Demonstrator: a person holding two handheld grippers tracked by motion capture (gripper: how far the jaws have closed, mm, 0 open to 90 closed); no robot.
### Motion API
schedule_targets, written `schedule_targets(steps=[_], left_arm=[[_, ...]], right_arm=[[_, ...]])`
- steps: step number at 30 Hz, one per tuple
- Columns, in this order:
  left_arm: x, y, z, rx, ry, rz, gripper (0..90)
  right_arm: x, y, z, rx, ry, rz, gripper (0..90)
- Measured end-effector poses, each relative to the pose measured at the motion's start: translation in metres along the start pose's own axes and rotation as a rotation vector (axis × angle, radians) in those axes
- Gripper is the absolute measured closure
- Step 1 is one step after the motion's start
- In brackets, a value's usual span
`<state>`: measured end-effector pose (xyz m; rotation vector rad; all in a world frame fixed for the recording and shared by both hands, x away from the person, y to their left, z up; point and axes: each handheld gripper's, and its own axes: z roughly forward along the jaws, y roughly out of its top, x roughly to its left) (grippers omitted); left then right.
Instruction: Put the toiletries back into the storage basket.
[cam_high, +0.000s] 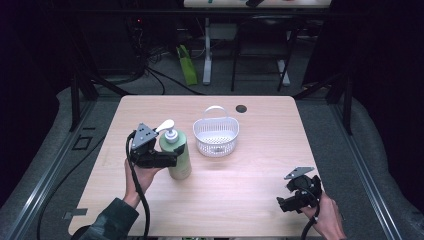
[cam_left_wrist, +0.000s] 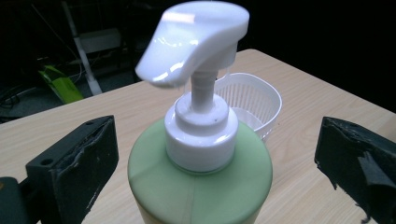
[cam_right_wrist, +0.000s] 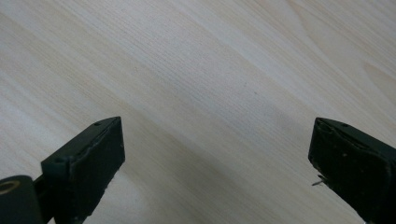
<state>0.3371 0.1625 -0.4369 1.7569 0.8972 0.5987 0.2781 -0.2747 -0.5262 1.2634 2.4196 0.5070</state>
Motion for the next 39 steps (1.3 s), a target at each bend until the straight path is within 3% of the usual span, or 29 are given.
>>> schedule_targets(steps=[17,30,39], left_arm=[[0.0,0.011,0.003,-0.046,-0.011,-0.016,0.0],[0.006,0.01,0.009,-0.054,0.011,-0.038,0.6],[0.005,0.009,0.005,-0.107,0.021,-0.04,34.6]], right_arm=[[0.0,0.0,0.0,-0.003,0.006,0.0,3.5],[0.001,0.001,0.001,-0.003,0.008,-0.005,3.9],[0.001,0.001,0.001,-0.001,0.01,-0.005,4.7]])
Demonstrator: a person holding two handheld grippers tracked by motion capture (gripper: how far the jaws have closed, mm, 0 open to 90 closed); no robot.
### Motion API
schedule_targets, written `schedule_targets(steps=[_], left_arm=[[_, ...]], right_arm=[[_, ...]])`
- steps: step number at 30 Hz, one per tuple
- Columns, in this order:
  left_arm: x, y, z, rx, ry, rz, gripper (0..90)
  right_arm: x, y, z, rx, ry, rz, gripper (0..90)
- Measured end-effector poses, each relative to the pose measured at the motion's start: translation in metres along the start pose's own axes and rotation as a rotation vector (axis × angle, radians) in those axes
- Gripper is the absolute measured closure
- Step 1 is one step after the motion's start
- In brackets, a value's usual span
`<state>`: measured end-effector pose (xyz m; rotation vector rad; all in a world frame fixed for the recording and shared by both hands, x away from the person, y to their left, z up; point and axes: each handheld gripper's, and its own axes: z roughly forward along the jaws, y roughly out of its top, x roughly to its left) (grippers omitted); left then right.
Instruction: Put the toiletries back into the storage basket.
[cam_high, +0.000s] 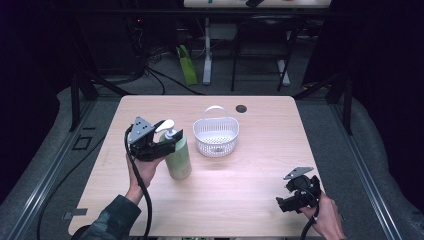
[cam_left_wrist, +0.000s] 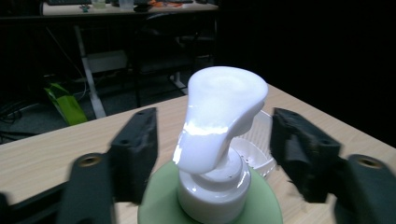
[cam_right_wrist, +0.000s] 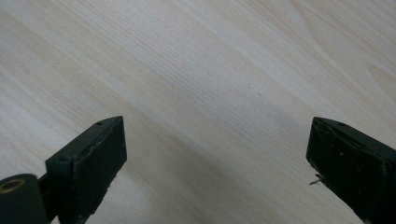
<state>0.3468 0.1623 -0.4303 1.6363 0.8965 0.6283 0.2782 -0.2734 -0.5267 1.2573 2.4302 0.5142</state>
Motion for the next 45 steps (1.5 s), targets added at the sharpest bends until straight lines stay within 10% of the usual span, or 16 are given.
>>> schedule_targets(steps=[16,45], left_arm=[[0.0024,-0.0018,-0.0017,-0.052,-0.018,-0.01,66.9],[0.0042,-0.0017,-0.0037,-0.111,-0.038,-0.035,66.9]], right_arm=[[0.0021,-0.0012,0.0016,0.011,0.001,-0.011,5.4],[0.0019,-0.0013,0.0009,0.008,-0.003,-0.015,5.3]])
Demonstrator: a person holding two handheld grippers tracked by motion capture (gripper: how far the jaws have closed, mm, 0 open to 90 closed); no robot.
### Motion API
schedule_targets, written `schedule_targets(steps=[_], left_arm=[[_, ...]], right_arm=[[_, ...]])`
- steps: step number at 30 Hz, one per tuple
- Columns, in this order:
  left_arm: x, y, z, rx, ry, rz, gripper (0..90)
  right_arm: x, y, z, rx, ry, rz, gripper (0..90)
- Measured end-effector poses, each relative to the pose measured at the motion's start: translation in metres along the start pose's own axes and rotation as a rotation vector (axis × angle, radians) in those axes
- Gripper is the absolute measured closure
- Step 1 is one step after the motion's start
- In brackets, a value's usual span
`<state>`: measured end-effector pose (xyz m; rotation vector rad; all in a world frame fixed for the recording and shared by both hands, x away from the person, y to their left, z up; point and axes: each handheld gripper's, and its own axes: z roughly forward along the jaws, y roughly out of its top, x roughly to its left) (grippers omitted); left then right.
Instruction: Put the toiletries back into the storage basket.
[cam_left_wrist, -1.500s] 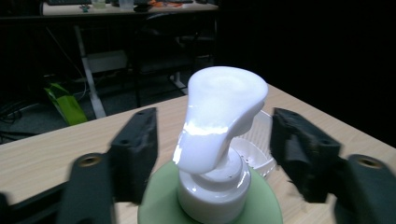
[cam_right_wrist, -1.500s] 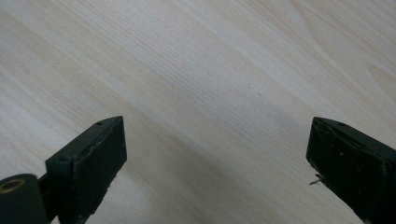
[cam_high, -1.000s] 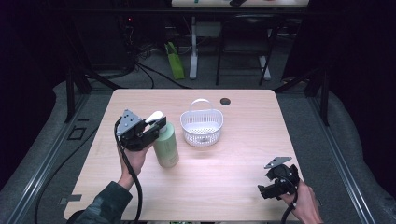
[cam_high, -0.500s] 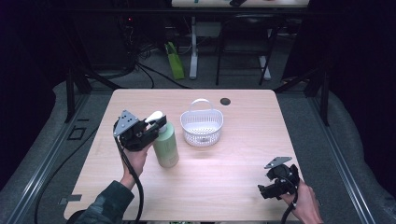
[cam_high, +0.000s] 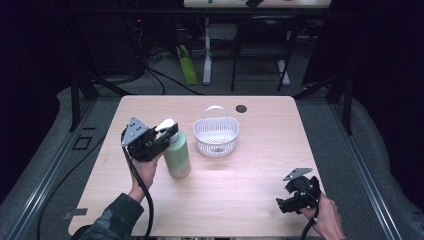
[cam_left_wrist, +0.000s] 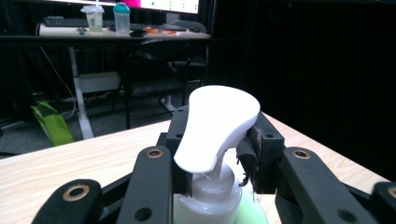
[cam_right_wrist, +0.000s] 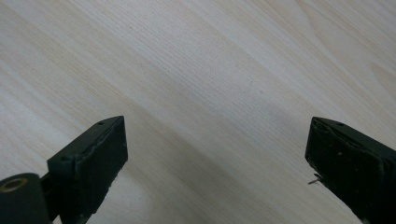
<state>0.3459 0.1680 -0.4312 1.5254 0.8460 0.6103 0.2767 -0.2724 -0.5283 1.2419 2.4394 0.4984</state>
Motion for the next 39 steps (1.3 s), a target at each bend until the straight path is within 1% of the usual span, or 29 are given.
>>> schedule_targets(steps=[7,13,26,35,39], left_arm=[[0.001,0.006,-0.005,-0.016,-0.001,0.001,66.9],[0.0,0.009,-0.006,-0.013,-0.005,0.007,67.0],[-0.003,0.018,-0.01,-0.005,-0.015,0.023,67.1],[-0.005,0.023,-0.009,0.006,-0.031,0.033,67.1],[-0.006,0.027,-0.009,0.001,-0.035,0.034,67.1]], right_arm=[[0.0,-0.001,0.0,0.004,-0.004,0.002,5.3],[0.001,0.0,0.002,0.013,-0.008,-0.018,5.4],[0.0,-0.002,0.003,0.019,-0.012,-0.018,5.1],[0.0,-0.003,0.003,0.022,-0.018,-0.021,5.1],[-0.001,-0.003,0.003,0.024,-0.023,-0.024,5.2]])
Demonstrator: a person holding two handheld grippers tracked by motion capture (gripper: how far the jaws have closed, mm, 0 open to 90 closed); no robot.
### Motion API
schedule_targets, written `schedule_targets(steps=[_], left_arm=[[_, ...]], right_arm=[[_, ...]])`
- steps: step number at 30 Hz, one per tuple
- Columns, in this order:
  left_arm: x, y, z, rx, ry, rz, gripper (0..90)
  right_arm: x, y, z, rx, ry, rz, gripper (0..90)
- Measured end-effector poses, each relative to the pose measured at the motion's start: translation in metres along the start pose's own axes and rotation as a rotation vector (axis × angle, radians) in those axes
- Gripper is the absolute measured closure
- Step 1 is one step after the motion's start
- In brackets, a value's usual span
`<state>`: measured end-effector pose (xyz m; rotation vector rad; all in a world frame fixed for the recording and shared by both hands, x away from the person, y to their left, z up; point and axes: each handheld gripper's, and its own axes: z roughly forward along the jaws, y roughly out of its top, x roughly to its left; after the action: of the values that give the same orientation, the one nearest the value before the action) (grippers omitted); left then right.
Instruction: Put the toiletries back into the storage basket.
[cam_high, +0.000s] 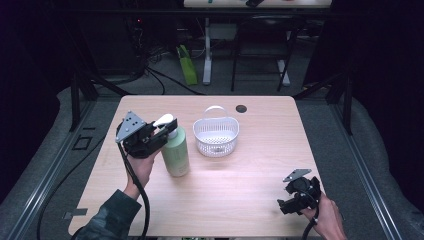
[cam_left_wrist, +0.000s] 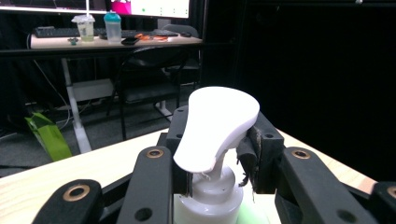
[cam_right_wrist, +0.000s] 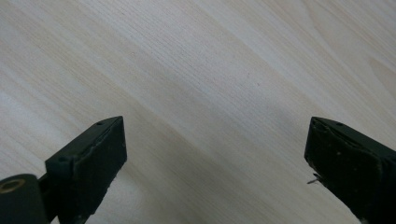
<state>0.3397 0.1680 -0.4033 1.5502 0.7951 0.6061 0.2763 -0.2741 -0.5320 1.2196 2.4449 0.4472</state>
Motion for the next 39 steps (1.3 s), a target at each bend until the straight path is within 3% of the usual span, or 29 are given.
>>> schedule_targets(steps=[24,39], left_arm=[[-0.005,0.028,0.003,-0.01,-0.036,0.021,67.2],[-0.008,0.046,0.008,0.011,-0.06,0.035,67.3]], right_arm=[[0.0,-0.001,0.001,0.003,-0.001,-0.002,5.8],[0.0,-0.001,0.0,0.004,-0.001,-0.003,6.1]])
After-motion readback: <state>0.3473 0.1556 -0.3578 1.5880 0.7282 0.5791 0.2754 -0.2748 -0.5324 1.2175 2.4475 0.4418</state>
